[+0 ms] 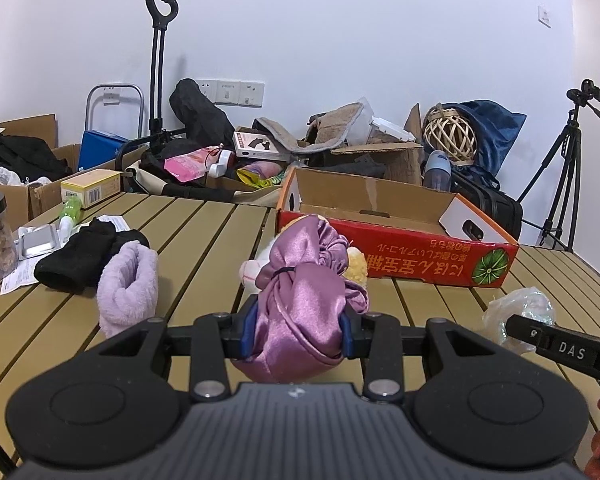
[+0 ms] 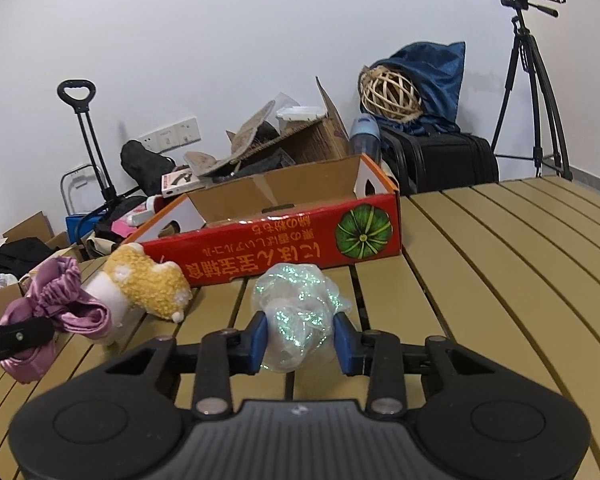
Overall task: Collect trash
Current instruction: 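Carry the scrunchie and plastic bag off the table edge toward the bin, then lower the right gripper over the bin and open it to drop the plastic bag, then lower the left gripper over the bin and release the pink scrunchie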
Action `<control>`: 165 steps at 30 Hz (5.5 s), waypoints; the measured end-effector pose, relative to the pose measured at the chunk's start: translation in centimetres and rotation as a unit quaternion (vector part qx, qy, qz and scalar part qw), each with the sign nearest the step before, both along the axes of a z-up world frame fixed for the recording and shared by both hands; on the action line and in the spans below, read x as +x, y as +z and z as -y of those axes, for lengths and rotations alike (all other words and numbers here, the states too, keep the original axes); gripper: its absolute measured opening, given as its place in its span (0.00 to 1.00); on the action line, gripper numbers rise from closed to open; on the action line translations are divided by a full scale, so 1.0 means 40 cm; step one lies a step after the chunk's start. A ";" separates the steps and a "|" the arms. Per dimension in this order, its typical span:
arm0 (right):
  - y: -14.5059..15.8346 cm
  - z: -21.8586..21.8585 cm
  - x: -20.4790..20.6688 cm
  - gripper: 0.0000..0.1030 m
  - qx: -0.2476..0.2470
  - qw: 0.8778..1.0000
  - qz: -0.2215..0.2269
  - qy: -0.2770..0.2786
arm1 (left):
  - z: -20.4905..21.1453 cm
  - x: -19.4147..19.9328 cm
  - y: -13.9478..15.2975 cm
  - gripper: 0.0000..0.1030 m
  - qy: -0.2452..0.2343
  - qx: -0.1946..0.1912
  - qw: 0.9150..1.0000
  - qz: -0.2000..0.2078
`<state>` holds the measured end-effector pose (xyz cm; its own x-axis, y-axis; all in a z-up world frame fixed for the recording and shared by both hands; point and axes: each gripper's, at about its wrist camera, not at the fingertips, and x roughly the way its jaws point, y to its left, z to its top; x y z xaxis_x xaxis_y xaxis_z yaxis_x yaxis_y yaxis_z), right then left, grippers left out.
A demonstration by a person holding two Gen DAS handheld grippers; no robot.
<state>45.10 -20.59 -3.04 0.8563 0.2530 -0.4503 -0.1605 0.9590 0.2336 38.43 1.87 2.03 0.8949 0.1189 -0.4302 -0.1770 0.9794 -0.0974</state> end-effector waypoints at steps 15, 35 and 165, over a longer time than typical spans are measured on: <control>0.056 0.005 -0.103 0.33 -0.002 0.999 0.040 0.032 | 0.010 -0.057 0.009 0.38 -0.007 -0.011 1.000 0.017; 0.071 0.002 -0.372 0.33 -0.056 0.990 0.085 0.094 | 0.047 -0.277 -0.017 0.38 -0.041 -0.040 0.998 0.024; -0.435 -0.205 -0.499 1.00 -0.196 0.939 -0.215 0.185 | -0.091 -0.521 -0.363 0.38 -0.025 -0.007 0.975 -0.220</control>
